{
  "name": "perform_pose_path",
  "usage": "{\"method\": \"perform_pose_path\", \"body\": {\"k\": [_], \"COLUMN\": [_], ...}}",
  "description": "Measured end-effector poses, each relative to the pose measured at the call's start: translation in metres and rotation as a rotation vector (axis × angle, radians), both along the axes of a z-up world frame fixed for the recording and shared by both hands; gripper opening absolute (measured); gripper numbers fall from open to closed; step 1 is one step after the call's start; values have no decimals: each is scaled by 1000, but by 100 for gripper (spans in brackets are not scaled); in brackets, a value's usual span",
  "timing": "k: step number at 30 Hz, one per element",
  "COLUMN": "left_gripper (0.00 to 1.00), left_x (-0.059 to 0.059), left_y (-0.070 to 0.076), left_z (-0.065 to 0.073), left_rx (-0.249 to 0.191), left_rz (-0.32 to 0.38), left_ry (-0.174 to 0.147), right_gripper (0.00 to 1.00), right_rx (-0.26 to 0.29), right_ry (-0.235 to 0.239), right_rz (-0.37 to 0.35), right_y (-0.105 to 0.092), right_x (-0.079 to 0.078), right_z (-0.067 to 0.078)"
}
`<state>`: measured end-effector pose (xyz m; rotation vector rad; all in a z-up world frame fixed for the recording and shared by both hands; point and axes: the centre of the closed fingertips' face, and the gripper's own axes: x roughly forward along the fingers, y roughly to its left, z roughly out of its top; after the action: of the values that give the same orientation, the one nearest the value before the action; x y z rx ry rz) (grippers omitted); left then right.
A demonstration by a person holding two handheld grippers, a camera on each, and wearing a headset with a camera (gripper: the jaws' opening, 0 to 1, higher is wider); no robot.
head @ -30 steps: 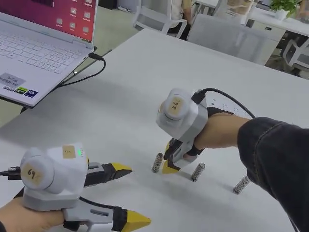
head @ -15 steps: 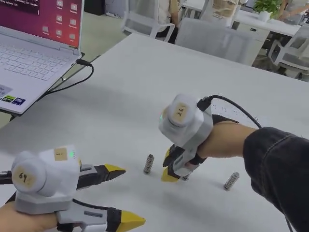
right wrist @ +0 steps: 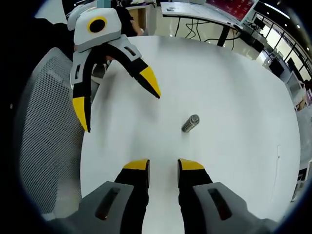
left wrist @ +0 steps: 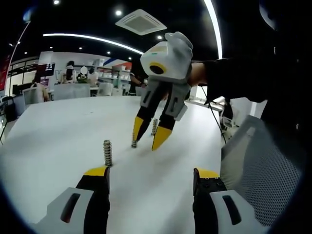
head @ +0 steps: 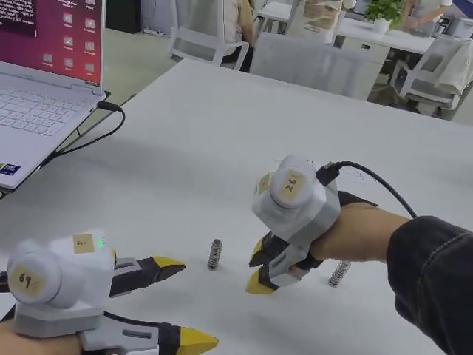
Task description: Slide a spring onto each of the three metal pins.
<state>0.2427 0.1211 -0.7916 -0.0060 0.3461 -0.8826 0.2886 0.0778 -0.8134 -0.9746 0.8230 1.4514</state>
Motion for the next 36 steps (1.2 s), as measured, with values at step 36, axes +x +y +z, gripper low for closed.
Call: {"method": "perform_pose_path", "body": {"k": [36], "left_gripper": [72], "left_x": [-6], "left_y": [-13], "left_z": [7], "left_rx": [10], "left_rz": [-1], "left_ry": [16], "right_gripper": [30], "right_rx": [286], "right_ry": [15], "right_rz": [-229], "right_y": [-69], "right_x": [-26], "right_z": [22]}}
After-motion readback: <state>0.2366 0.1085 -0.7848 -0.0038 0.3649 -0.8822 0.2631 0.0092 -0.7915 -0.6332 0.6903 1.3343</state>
